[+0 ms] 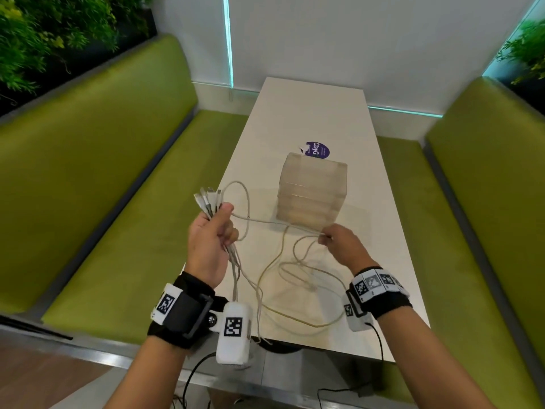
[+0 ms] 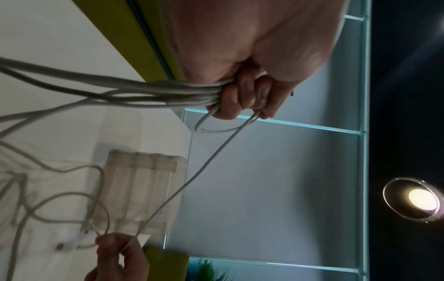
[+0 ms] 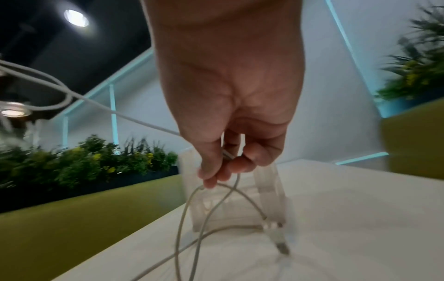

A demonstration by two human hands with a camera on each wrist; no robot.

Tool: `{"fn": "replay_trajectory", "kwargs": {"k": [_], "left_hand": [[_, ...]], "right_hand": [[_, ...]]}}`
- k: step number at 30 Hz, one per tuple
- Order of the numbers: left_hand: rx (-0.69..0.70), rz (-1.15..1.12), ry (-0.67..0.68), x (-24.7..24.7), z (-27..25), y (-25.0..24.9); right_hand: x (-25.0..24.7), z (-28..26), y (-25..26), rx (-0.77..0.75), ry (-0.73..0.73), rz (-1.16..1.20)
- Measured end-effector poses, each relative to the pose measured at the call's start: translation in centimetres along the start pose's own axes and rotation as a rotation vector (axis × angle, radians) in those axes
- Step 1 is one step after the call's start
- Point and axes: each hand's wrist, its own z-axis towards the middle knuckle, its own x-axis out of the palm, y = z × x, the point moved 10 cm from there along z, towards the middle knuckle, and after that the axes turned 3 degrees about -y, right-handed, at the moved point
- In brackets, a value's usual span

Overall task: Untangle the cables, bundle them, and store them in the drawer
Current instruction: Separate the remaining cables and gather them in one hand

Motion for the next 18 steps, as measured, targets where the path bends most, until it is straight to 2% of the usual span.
{"fn": "replay_trajectory", "kwargs": {"k": [6,18], "left_hand": [[0.073,-0.05,-0.016,-0.9,-0.3,-1.4],[0.183,-0.142,-0.038,-2.1,0.0,-4.6]], "right_hand": [[-2.4,0.7,-2.3,0.038,-0.19,0.057],[-3.7,1.4,-5.7,0.105,-0.209,0.047]]}}
